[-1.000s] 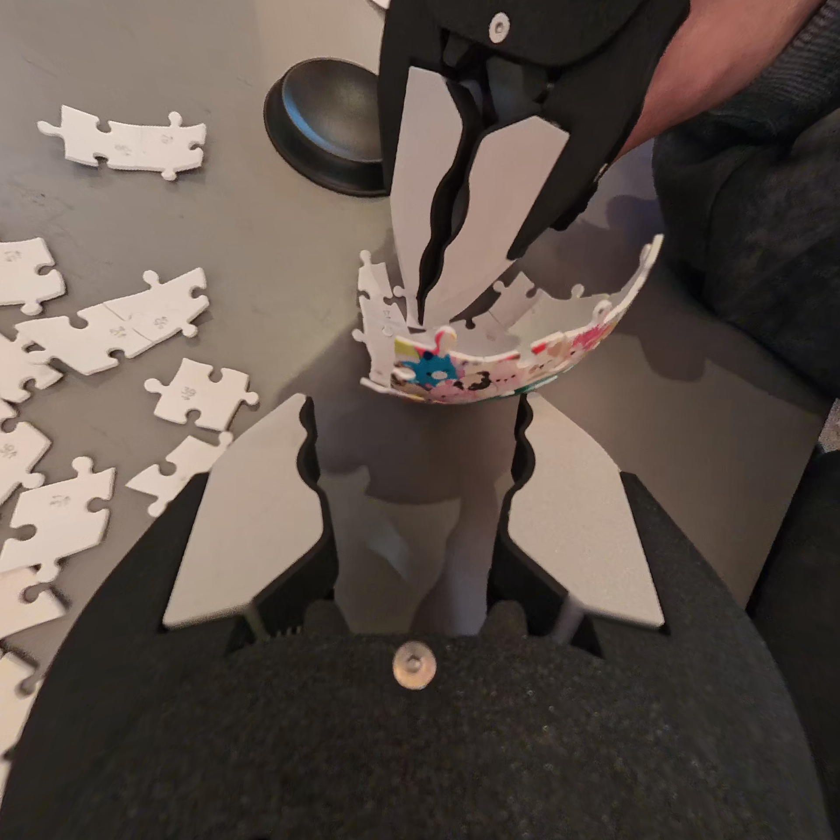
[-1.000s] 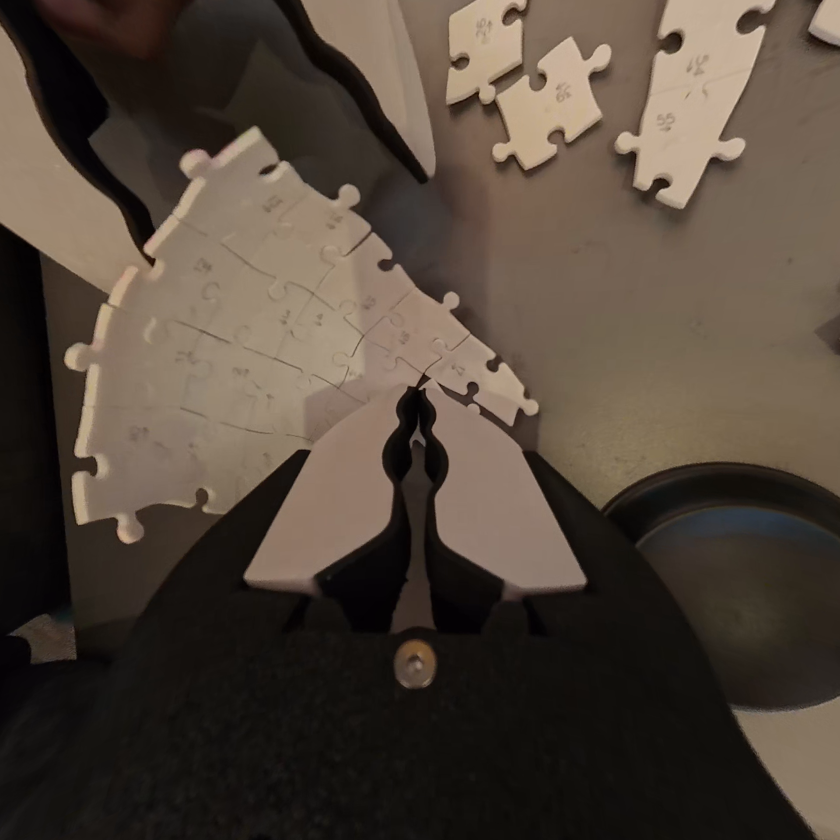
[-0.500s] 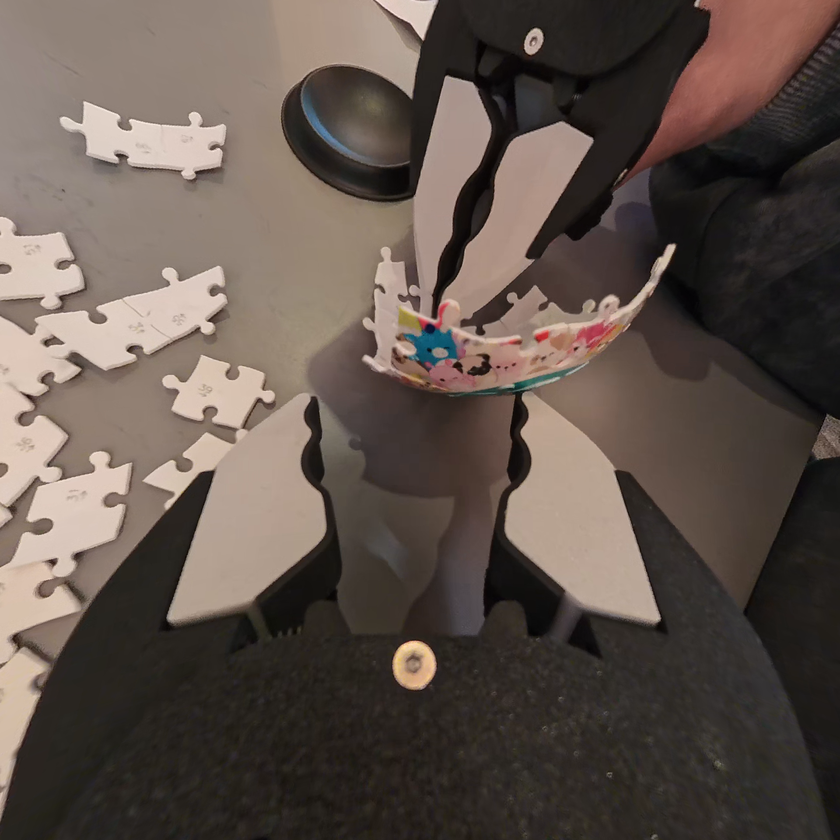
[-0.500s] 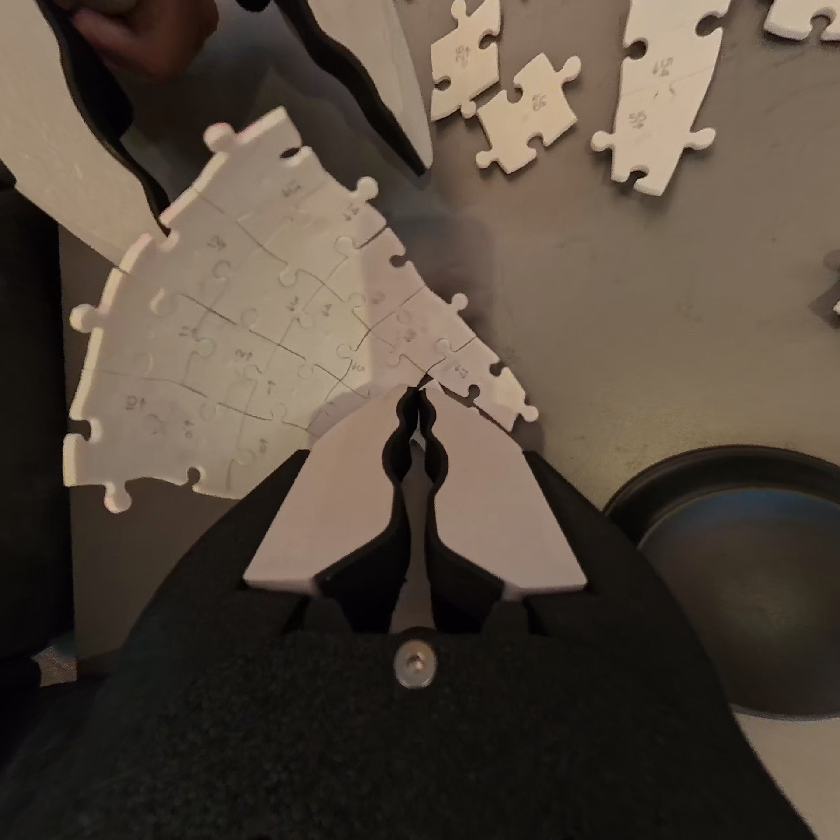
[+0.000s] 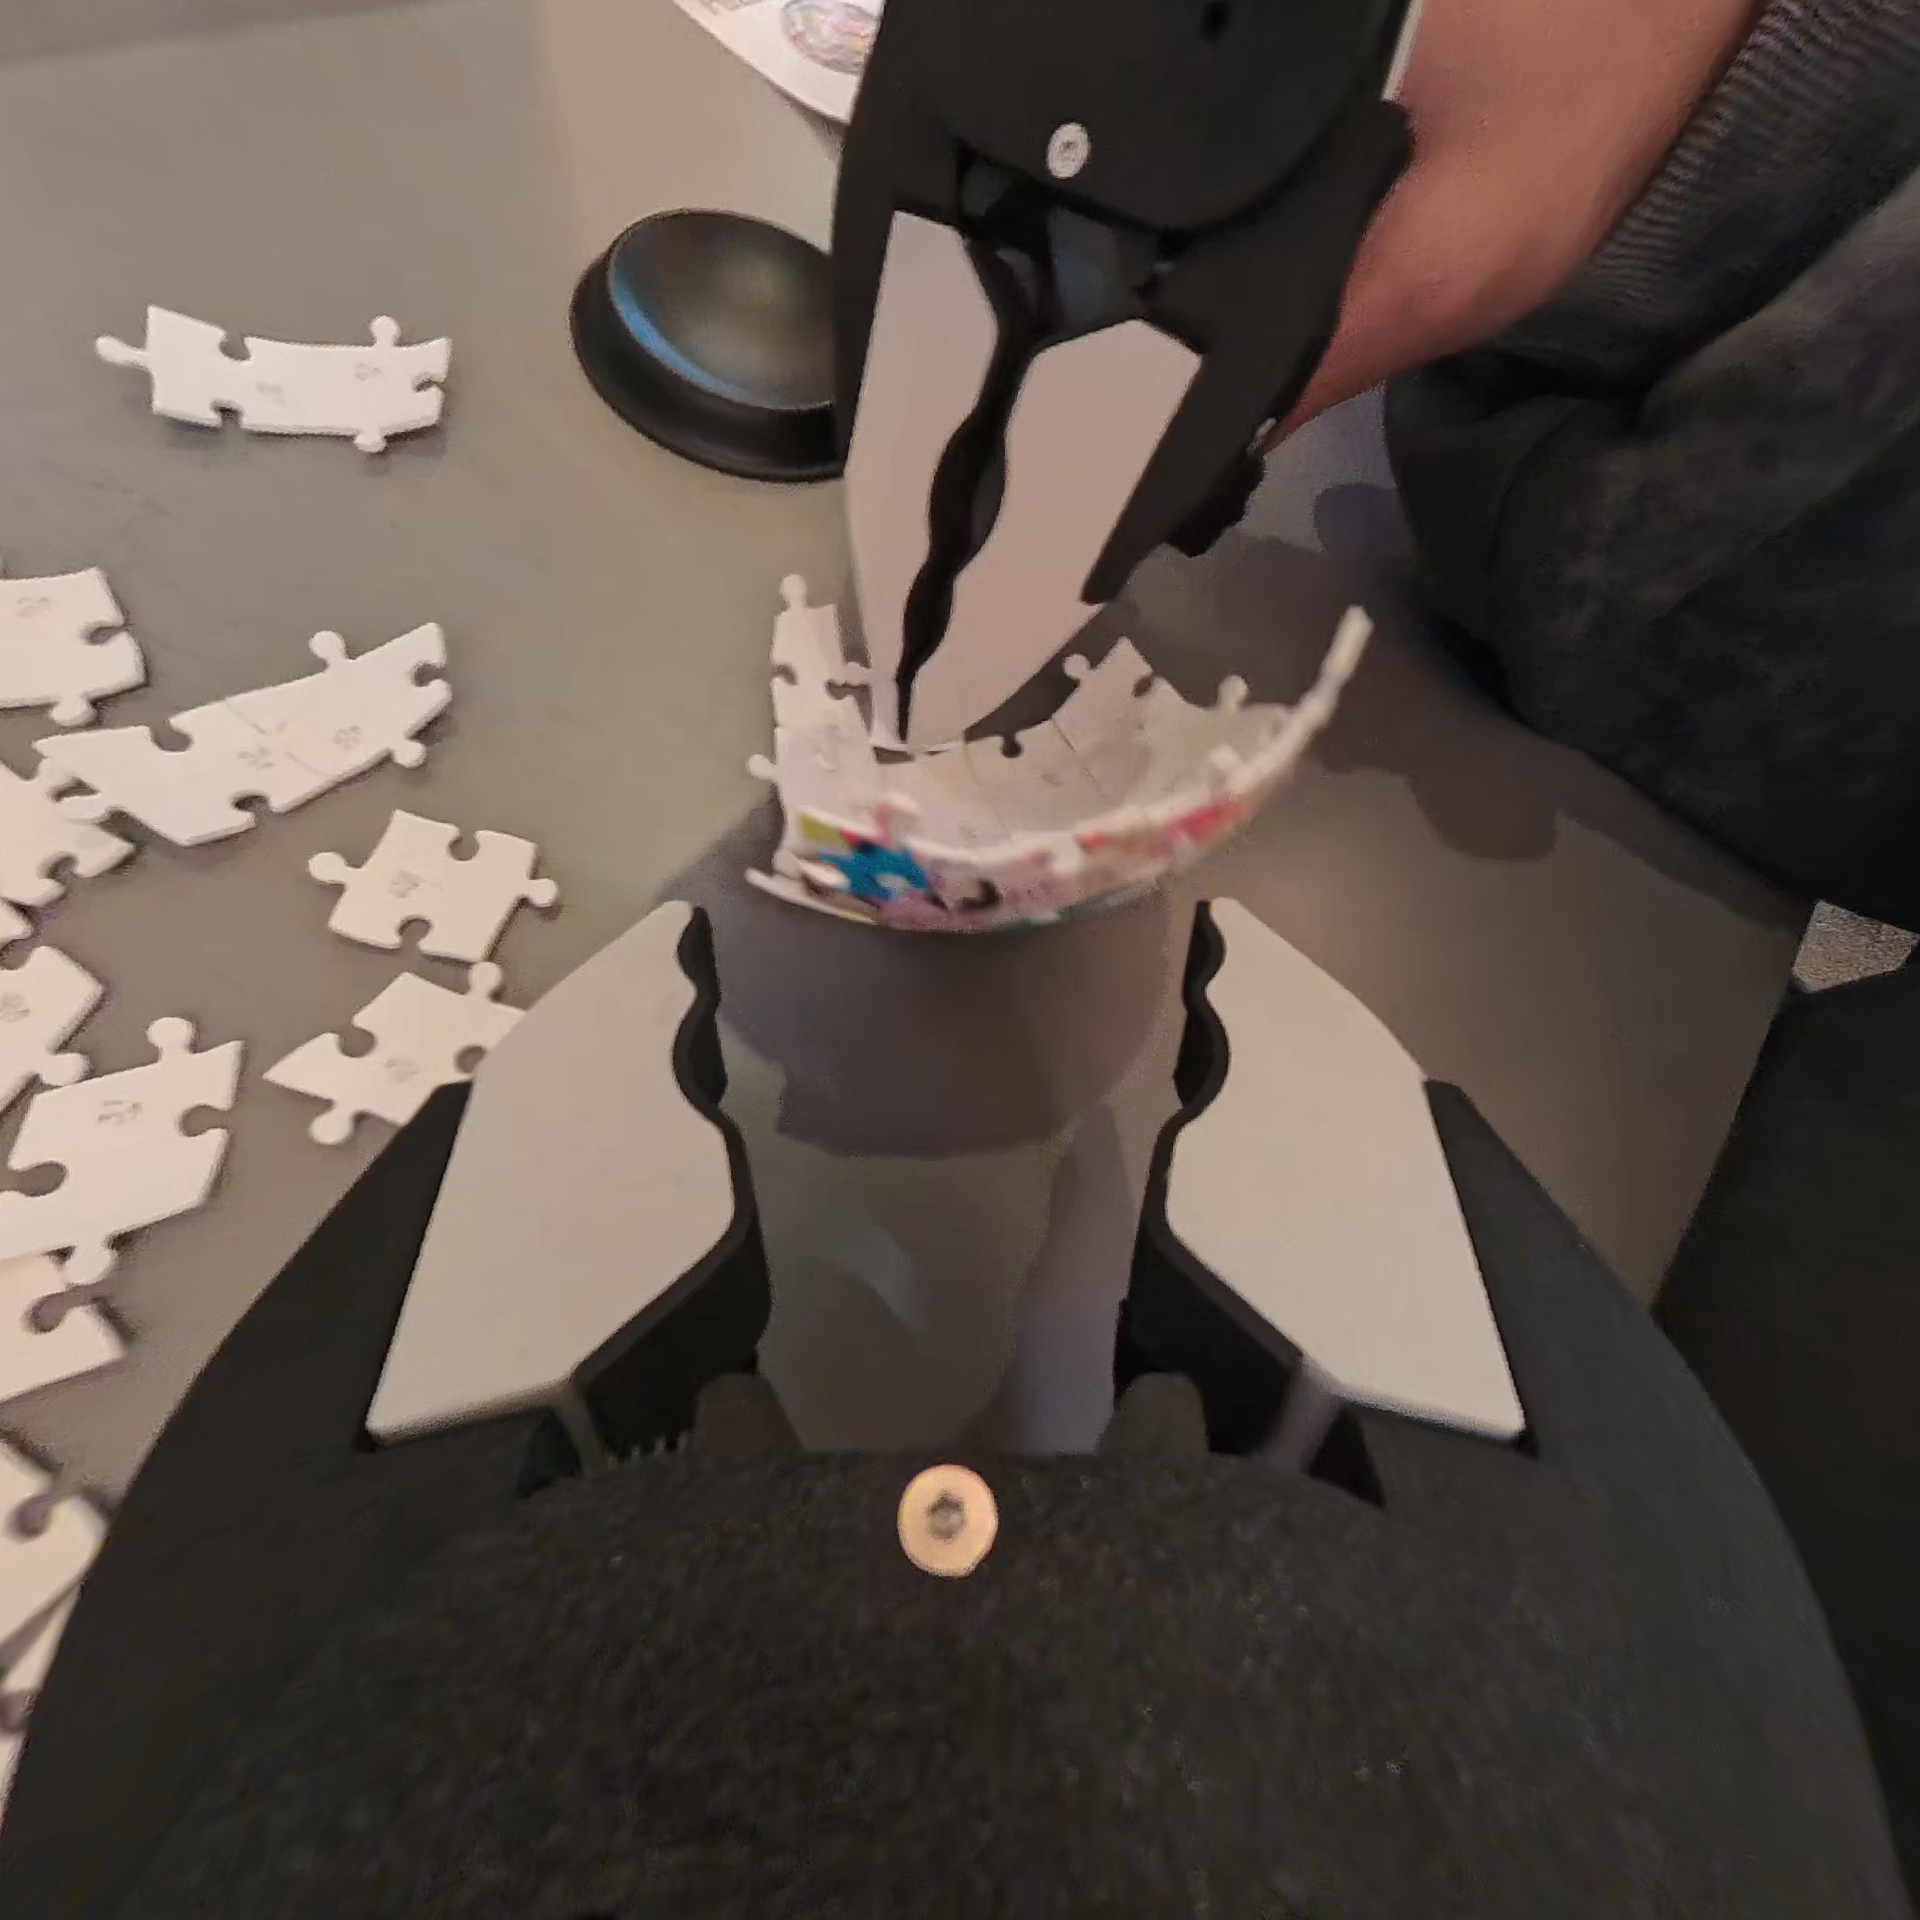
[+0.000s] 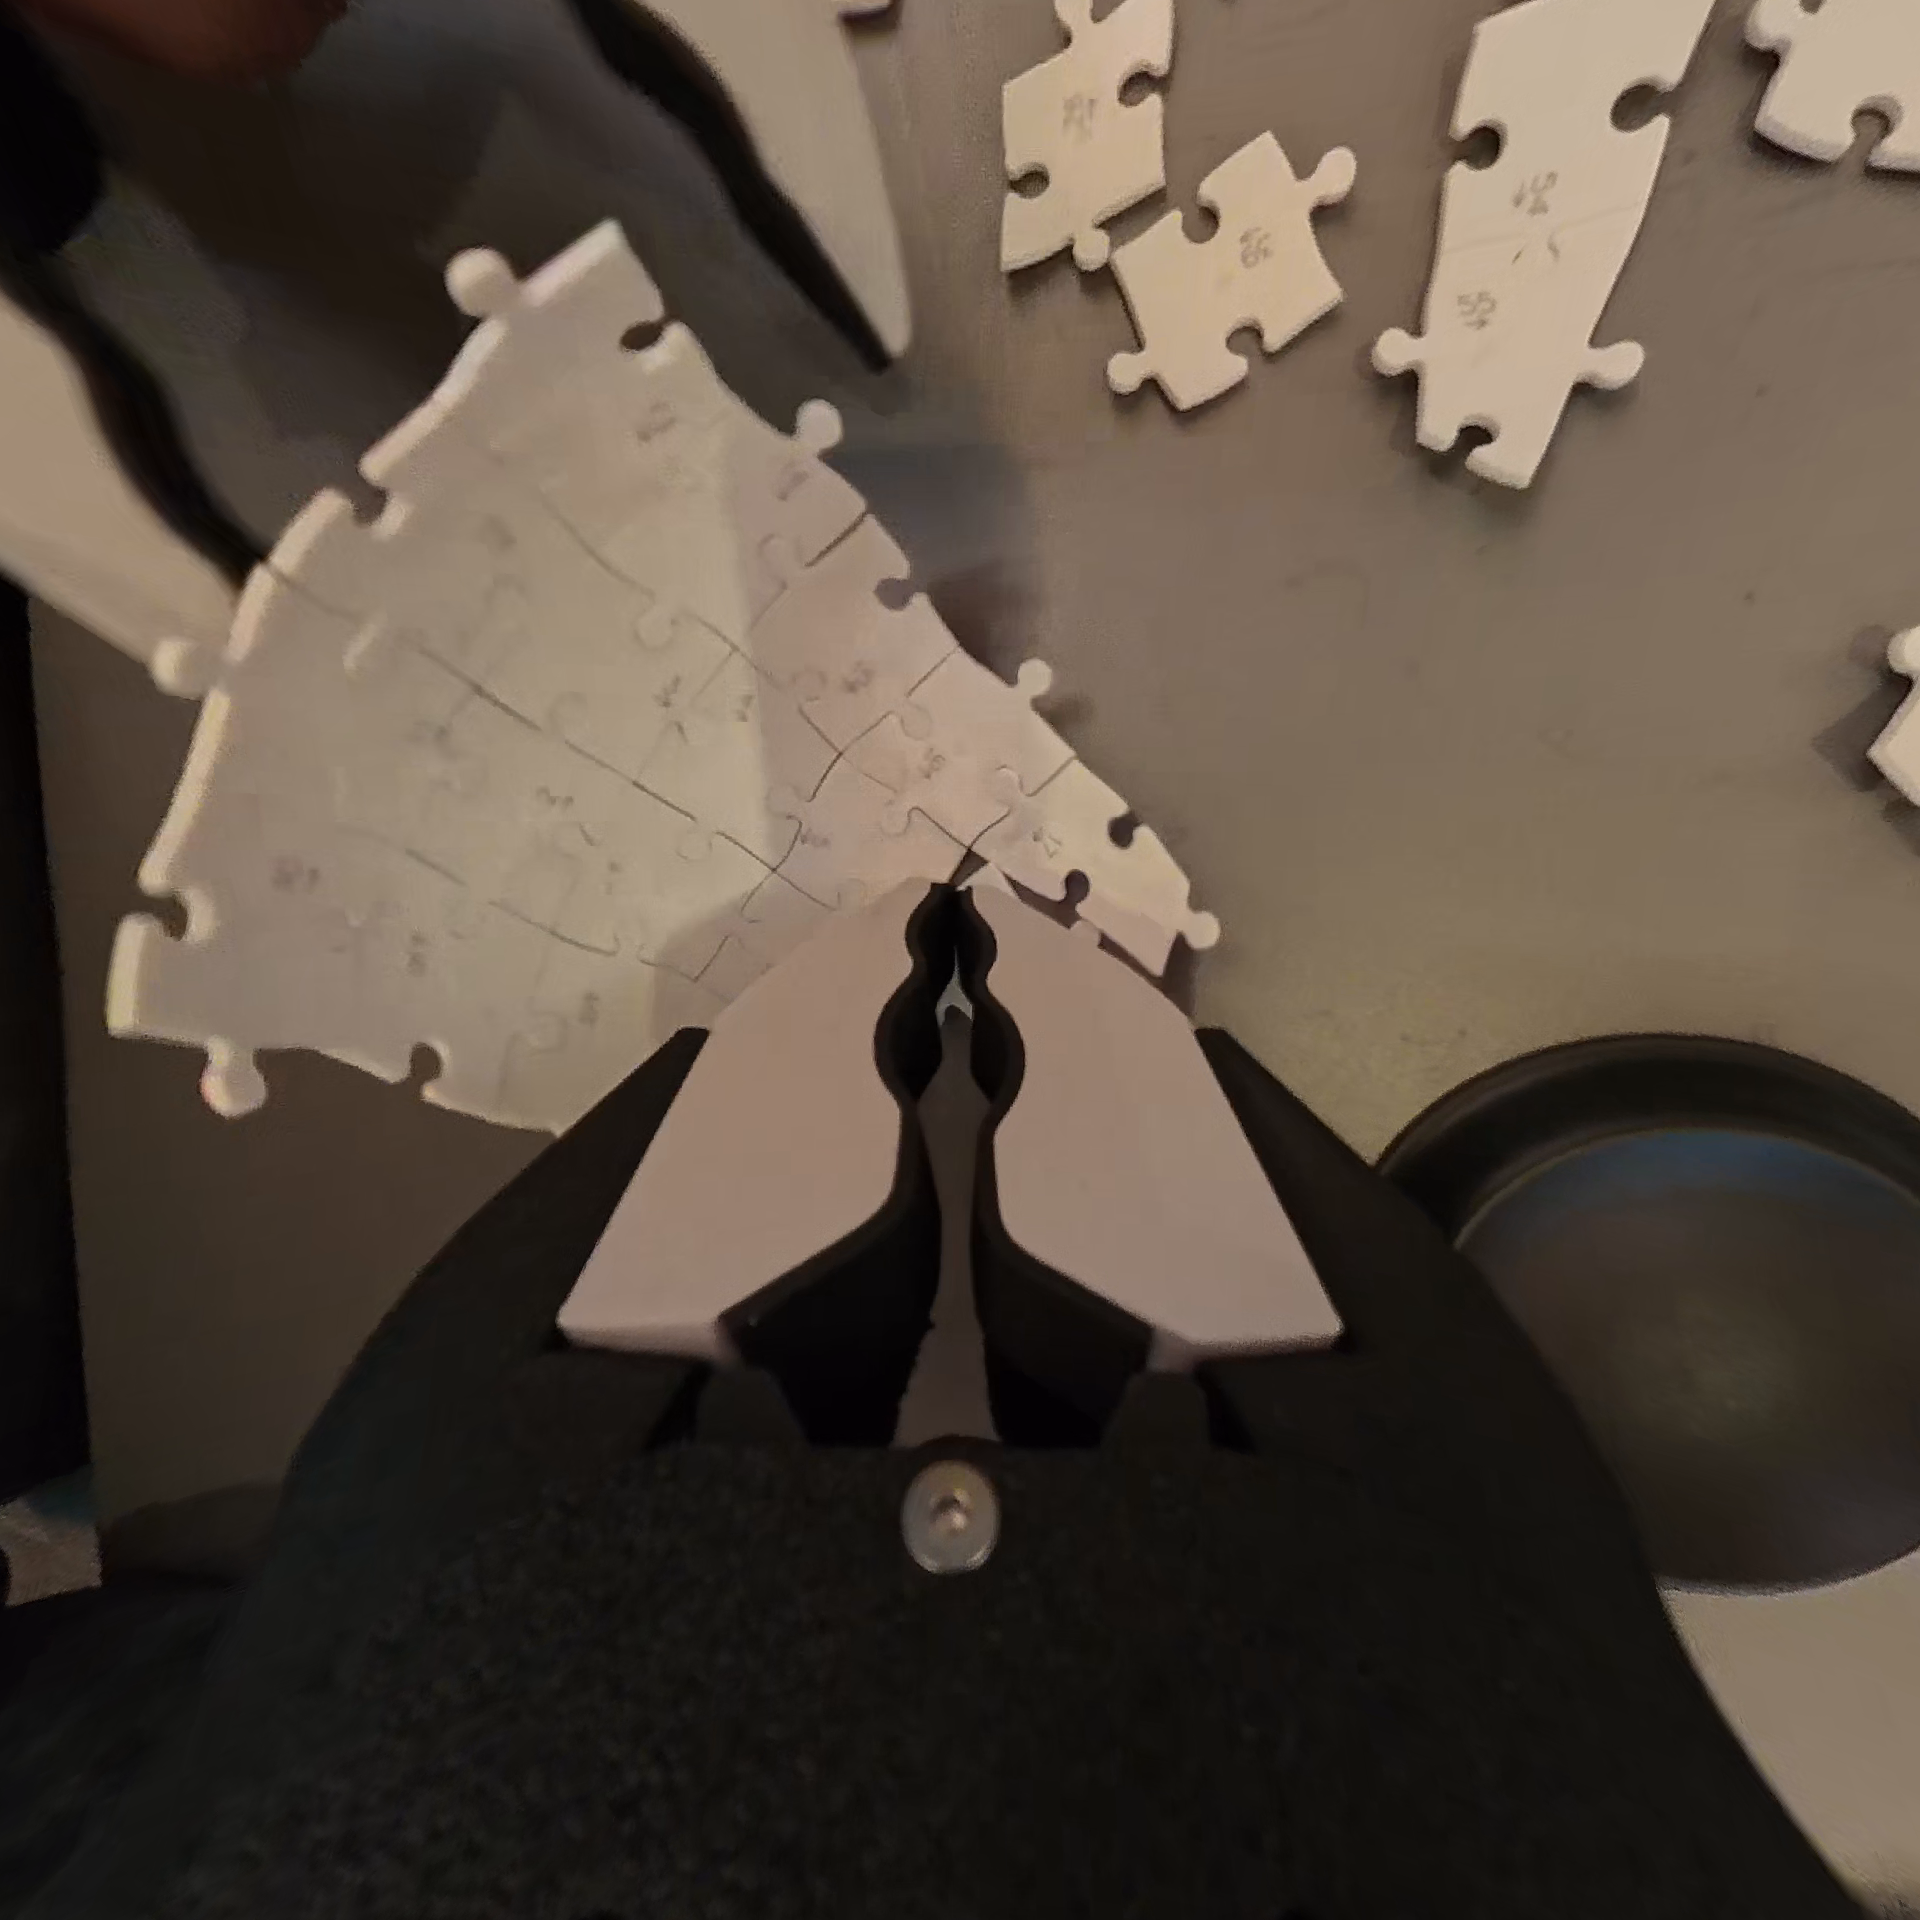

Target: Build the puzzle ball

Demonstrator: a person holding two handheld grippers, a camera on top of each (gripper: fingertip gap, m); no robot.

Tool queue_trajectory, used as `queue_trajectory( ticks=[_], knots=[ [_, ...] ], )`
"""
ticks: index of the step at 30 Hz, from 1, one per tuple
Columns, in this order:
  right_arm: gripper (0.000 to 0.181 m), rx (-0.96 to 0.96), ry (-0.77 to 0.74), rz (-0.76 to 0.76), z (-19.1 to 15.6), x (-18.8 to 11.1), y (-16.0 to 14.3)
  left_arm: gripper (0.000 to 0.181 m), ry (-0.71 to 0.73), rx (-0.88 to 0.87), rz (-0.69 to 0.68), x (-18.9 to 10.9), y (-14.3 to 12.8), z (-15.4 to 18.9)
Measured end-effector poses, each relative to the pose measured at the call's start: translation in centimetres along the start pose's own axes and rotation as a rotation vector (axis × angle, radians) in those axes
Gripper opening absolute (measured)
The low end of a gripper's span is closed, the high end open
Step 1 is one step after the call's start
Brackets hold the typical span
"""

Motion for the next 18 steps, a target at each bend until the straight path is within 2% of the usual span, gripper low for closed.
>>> queue_trajectory(
  ticks=[3, 7, 11, 15, 18],
  knots=[
    [0.000, 0.036, -0.026, 0.013, -0.1, 0.0, 0.0, 0.105, 0.040, 0.024, -0.012, 0.7, -0.2, 1.3],
    [0.000, 0.098, -0.064, 0.036, -0.3, 0.0, -0.1, 0.118, 0.141, 0.041, -0.013, 1.6, -0.7, 2.2],
    [0.000, 0.136, -0.091, 0.057, -0.4, 0.0, -0.2, 0.135, 0.191, -0.024, -0.036, 3.3, -1.6, 3.3],
    [0.000, 0.156, -0.104, 0.068, -0.5, 0.0, -0.3, 0.141, 0.235, -0.097, -0.016, 4.9, -1.6, 3.9],
    [0.000, 0.157, -0.108, 0.068, -0.5, 0.0, -0.3, 0.133, 0.255, -0.100, 0.016, 5.1, -0.9, 3.3]
  ],
)
Point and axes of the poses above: each gripper's, where its closed fingertips meet, x out along the fingers, y out of its top, z = x × y across the jaws, the point moved 7 cm from there along -x, back along the fingers, and after that the axes turned 14 degrees about z, right-handed, at the moved point
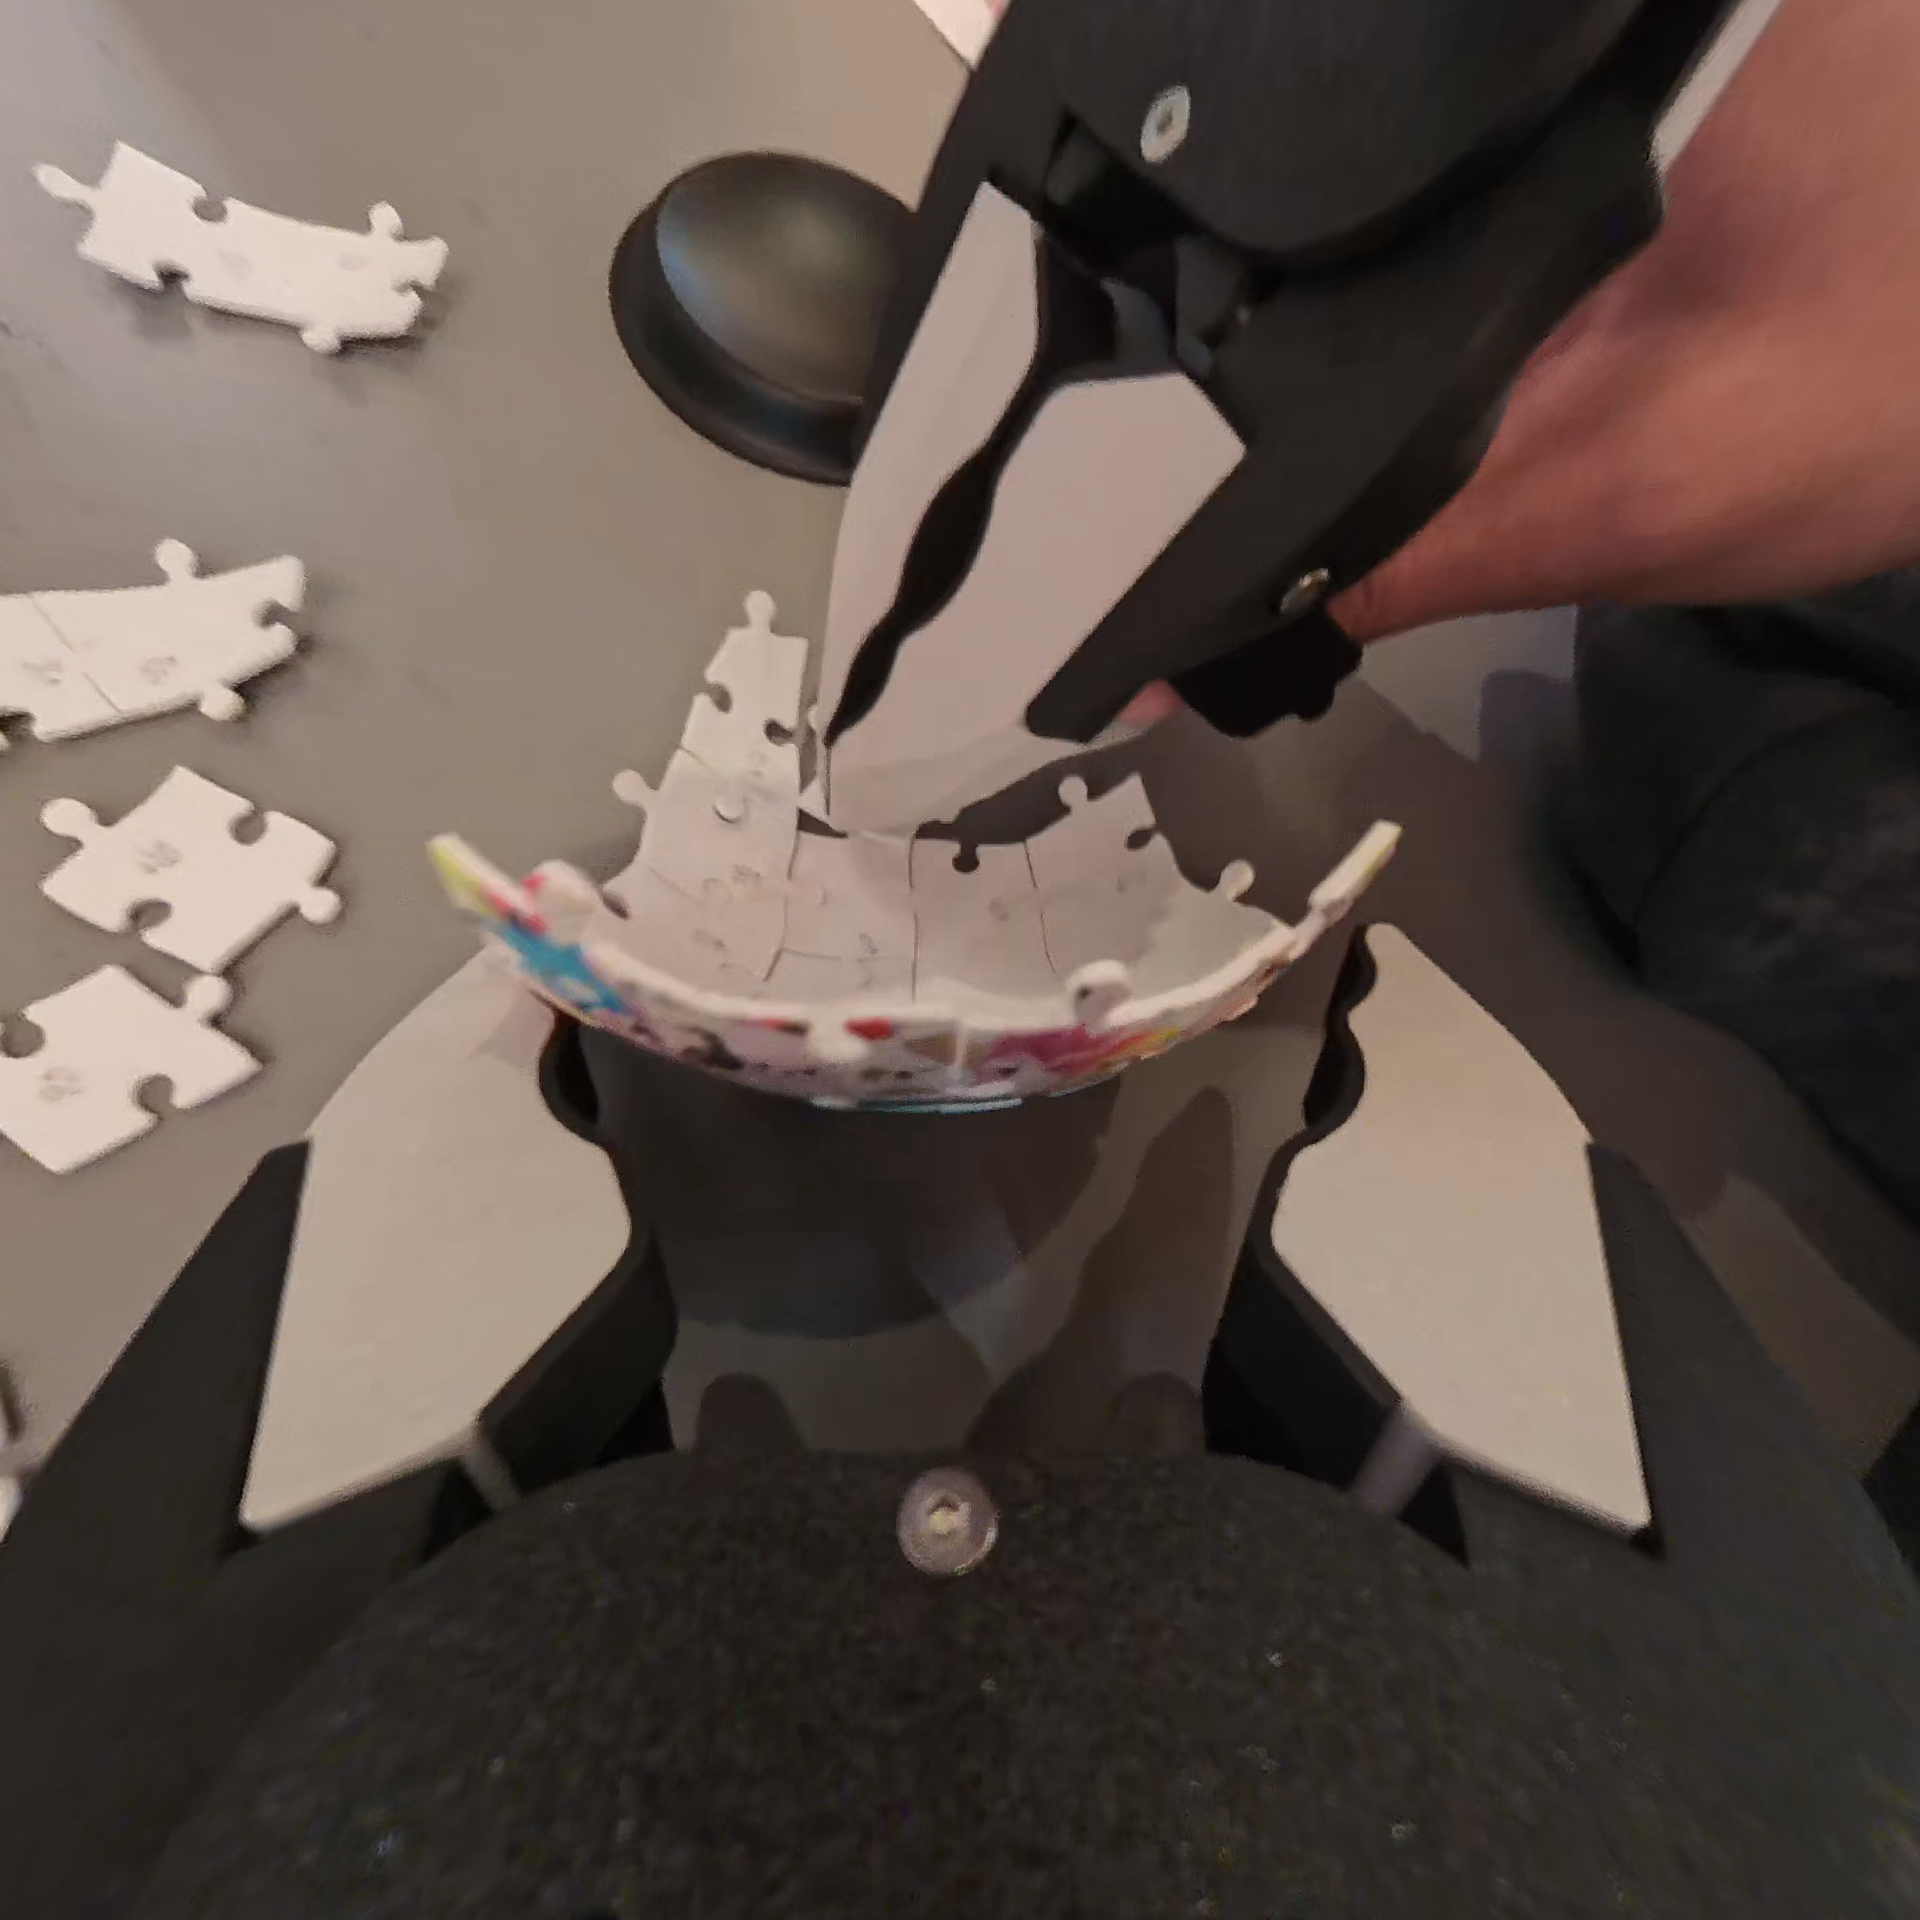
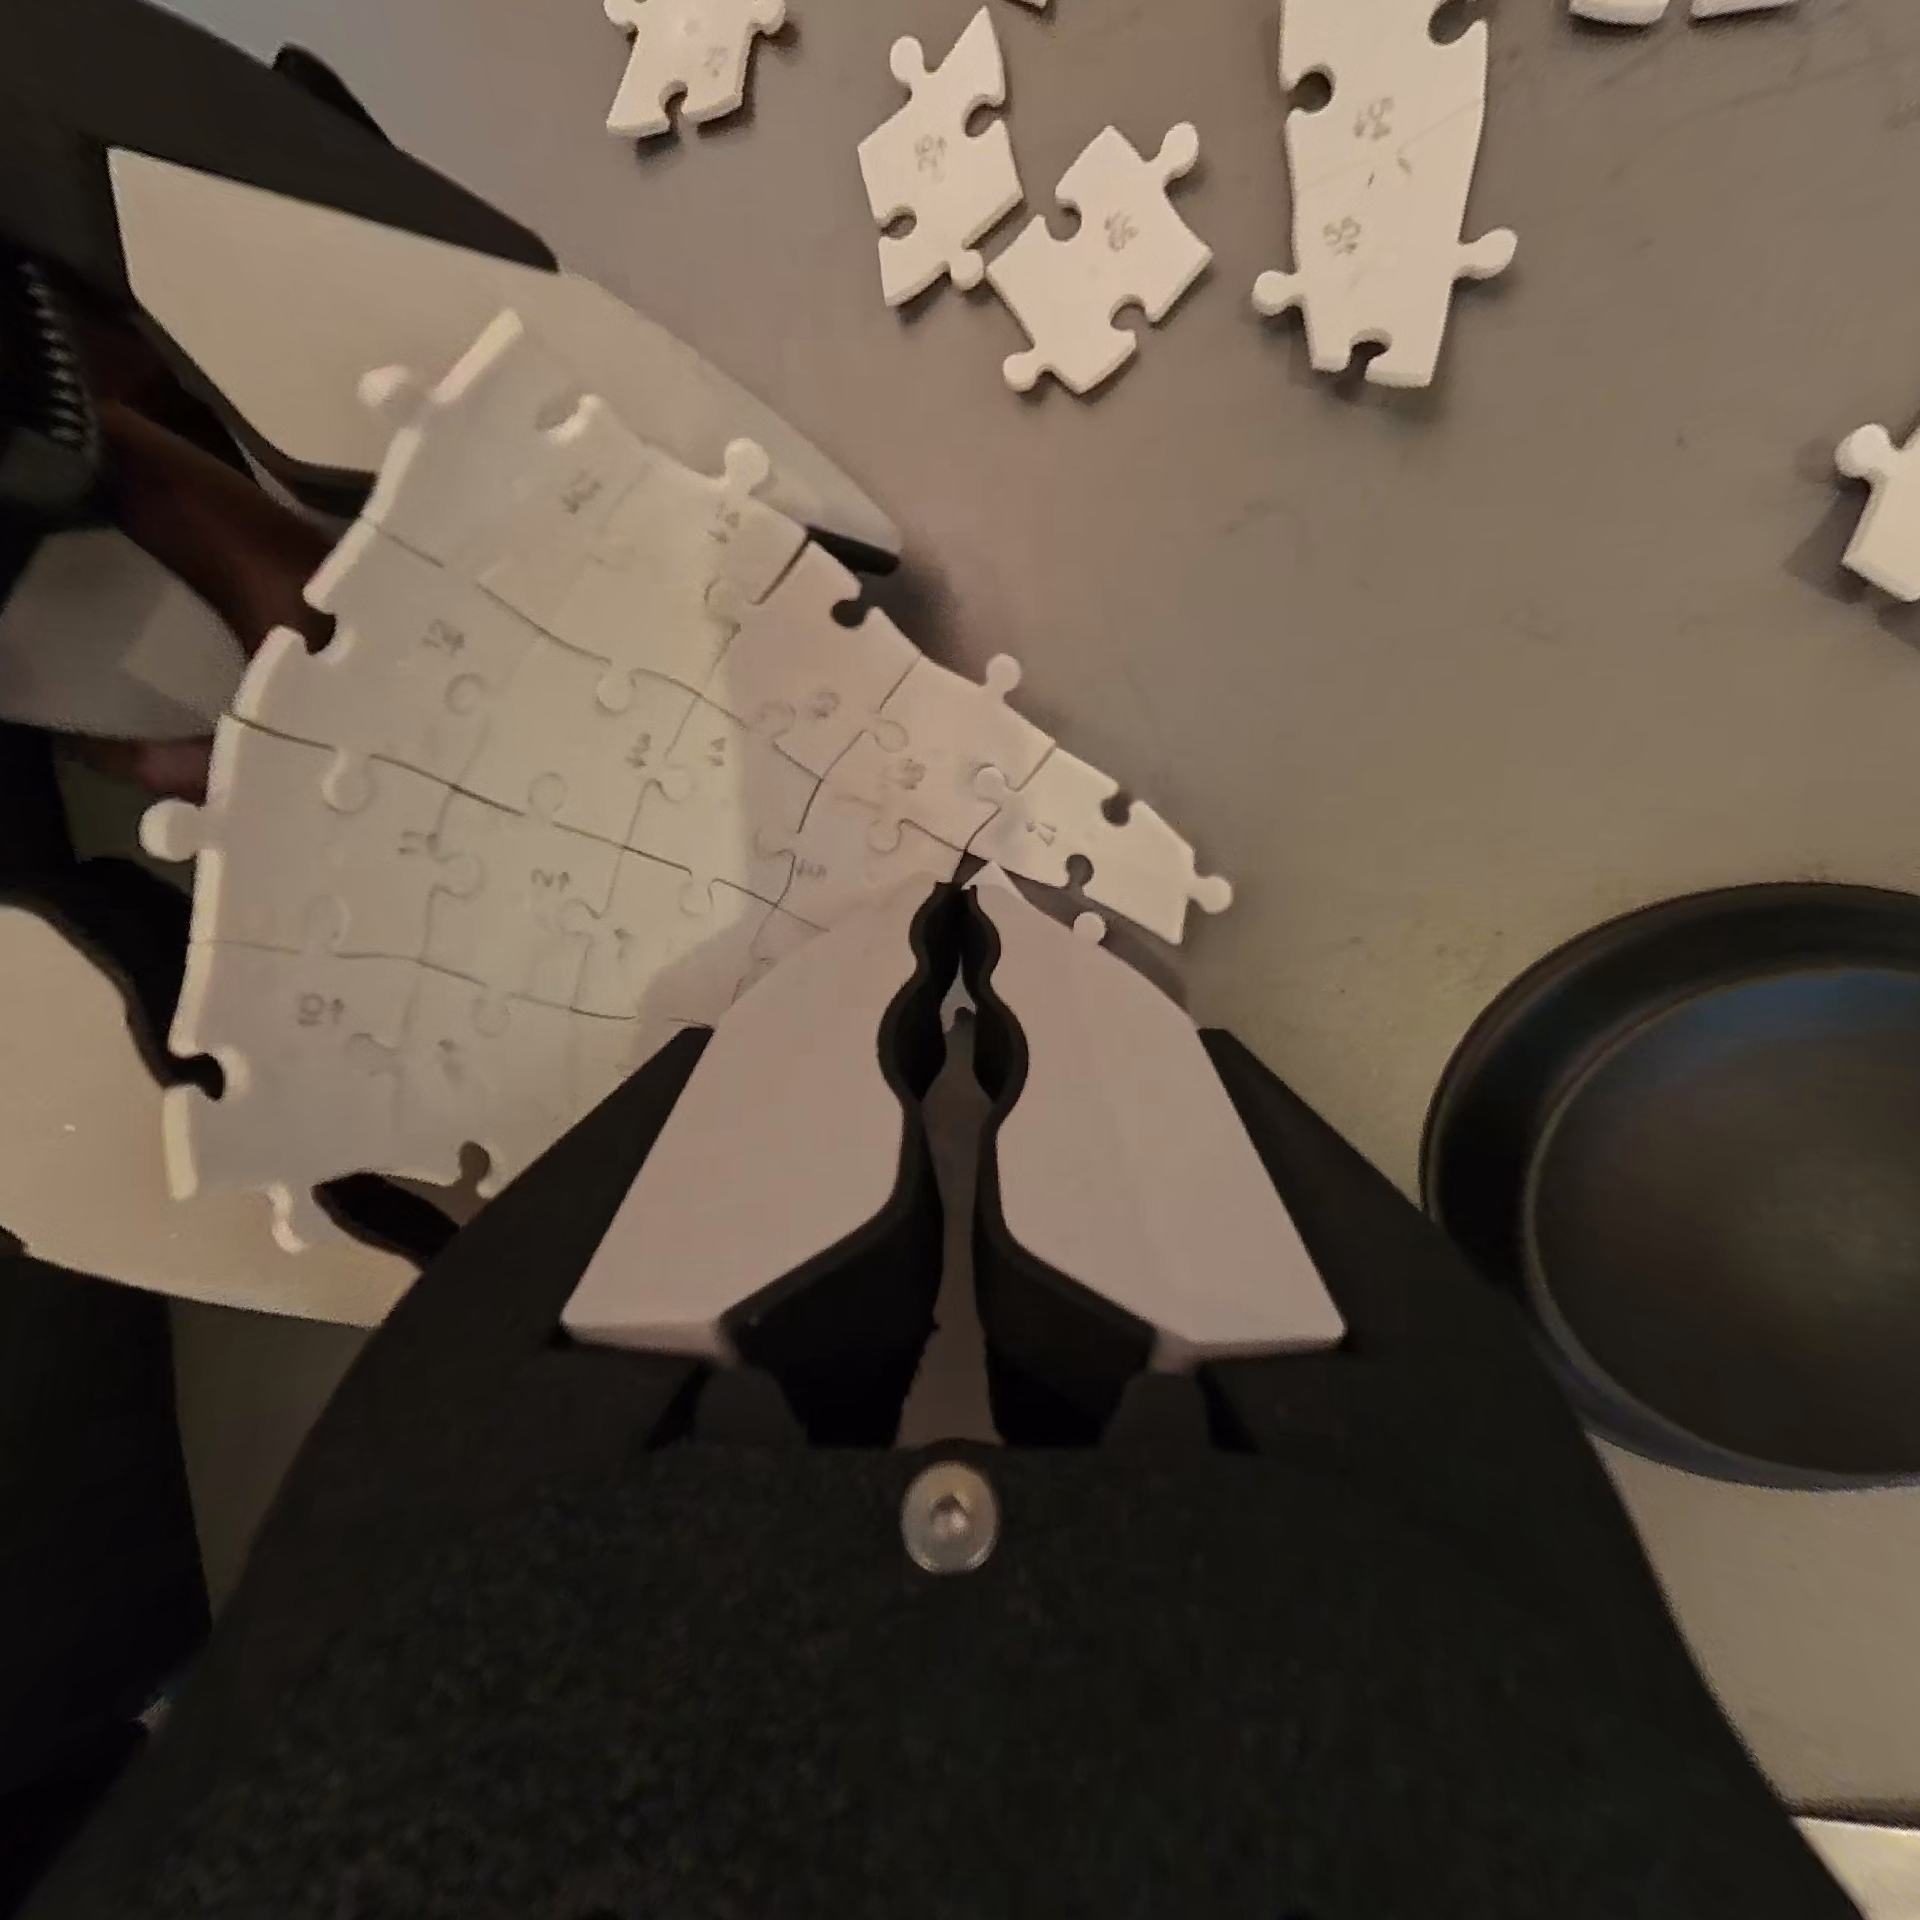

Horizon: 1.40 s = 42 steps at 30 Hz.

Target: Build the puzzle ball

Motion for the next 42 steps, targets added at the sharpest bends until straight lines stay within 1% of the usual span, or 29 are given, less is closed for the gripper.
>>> queue_trajectory(
  ticks=[2, 6, 10, 15, 17, 19, 21, 24, 26, 29, 32, 37, 42],
  knots=[
    [0.000, 0.002, 0.005, -0.001, 0.0, 0.0, 0.0, 0.128, -0.013, -0.004, 0.007, -0.1, 0.4, -0.6],
    [0.000, -0.023, 0.034, 0.002, 0.0, 0.0, 0.0, 0.127, -0.078, 0.024, -0.009, -0.4, 0.9, -1.8],
    [0.000, -0.111, 0.059, -0.016, -0.2, 0.1, 0.0, 0.124, -0.161, 0.113, -0.041, -0.6, 1.1, -2.3],
    [0.000, -0.151, 0.094, -0.015, 0.0, 0.0, 0.0, 0.123, -0.224, 0.126, -0.064, -0.6, 1.4, -2.9],
    [0.000, -0.140, 0.100, 0.011, 0.0, -0.5, 0.1, 0.123, -0.234, 0.125, -0.070, -0.6, 1.4, -2.9],
    [0.004, -0.125, 0.110, 0.079, -0.2, -1.7, 0.3, 0.122, -0.233, 0.128, -0.077, -0.5, 1.3, -2.9],
    [0.010, -0.127, 0.079, 0.146, -0.4, -3.2, 0.1, 0.122, -0.238, 0.130, -0.083, -0.5, 1.2, -2.9],
    [0.013, -0.148, -0.029, 0.198, -0.1, -4.6, -1.4, 0.121, -0.251, 0.126, -0.085, -0.5, 1.1, -2.8],
    [0.017, -0.156, -0.046, 0.198, -0.1, -4.2, -2.5, 0.121, -0.255, 0.121, -0.085, -0.5, 1.2, -2.7],
    [0.023, -0.161, -0.071, 0.160, -0.1, -3.1, -3.4, 0.121, -0.258, 0.127, -0.093, -0.5, 1.2, -2.6],
    [0.024, -0.218, -0.094, 0.181, -0.4, -2.8, -3.5, 0.121, -0.258, 0.130, -0.099, -0.5, 1.1, -2.6],
    [0.028, -0.299, -0.138, 0.121, -0.3, -2.4, -3.7, 0.120, -0.264, 0.133, -0.108, -0.5, 1.2, -2.6],
    [0.023, -0.343, -0.131, 0.086, -0.5, -2.2, -3.4, 0.120, -0.268, 0.162, -0.140, -0.6, 1.4, -2.4]
  ],
)
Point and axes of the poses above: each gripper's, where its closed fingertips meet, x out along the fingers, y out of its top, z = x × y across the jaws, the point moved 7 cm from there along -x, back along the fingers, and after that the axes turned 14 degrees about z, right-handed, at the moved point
